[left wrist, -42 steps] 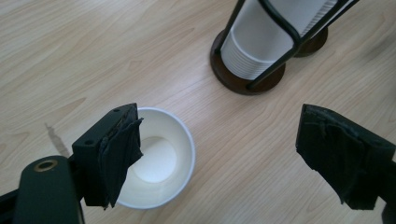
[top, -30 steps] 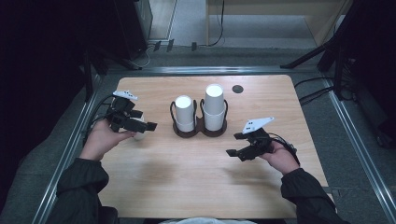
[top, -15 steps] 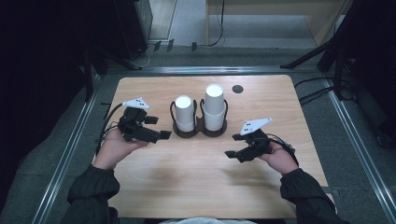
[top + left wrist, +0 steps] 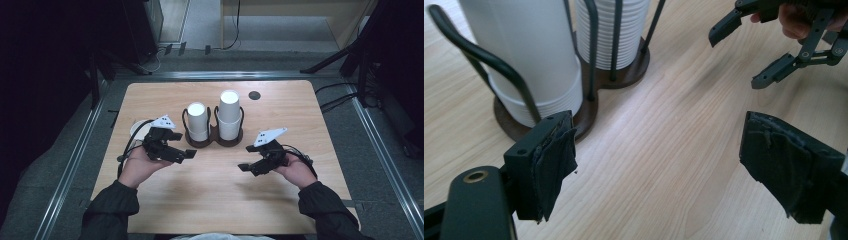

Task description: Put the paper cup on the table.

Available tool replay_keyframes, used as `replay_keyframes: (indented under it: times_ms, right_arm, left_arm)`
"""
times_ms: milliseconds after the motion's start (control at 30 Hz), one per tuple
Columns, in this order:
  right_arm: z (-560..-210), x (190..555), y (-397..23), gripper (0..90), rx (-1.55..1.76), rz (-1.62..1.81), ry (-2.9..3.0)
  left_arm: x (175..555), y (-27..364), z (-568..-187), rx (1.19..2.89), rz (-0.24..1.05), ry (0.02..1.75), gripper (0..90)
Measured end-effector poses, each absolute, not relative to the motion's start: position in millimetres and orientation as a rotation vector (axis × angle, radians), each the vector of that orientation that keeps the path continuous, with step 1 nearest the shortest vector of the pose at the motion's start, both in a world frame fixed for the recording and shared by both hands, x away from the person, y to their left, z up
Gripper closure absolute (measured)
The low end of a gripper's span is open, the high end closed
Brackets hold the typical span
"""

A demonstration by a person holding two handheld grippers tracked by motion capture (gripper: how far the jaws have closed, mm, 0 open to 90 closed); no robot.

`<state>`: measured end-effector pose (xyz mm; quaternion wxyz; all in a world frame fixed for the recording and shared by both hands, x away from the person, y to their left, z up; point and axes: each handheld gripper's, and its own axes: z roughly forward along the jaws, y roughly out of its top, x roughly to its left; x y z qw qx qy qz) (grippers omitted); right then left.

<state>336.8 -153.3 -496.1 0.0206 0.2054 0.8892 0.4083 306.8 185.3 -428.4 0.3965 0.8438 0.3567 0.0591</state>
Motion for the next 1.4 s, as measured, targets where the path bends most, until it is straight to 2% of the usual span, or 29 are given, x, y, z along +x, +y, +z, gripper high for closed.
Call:
replay_keyframes:
  times_ms: [867, 1400]
  right_arm:
    - [-503, 327, -141, 24.4, 0.562, 1.237, 2.8]
    - [-504, 326, -142, 24.5, 0.569, 1.244, 2.803]
  left_arm:
    - [310, 155, -468, 2.144, 0.098, 0.878, 15.2]
    - [313, 146, -482, 2.268, 0.105, 0.858, 15.3]
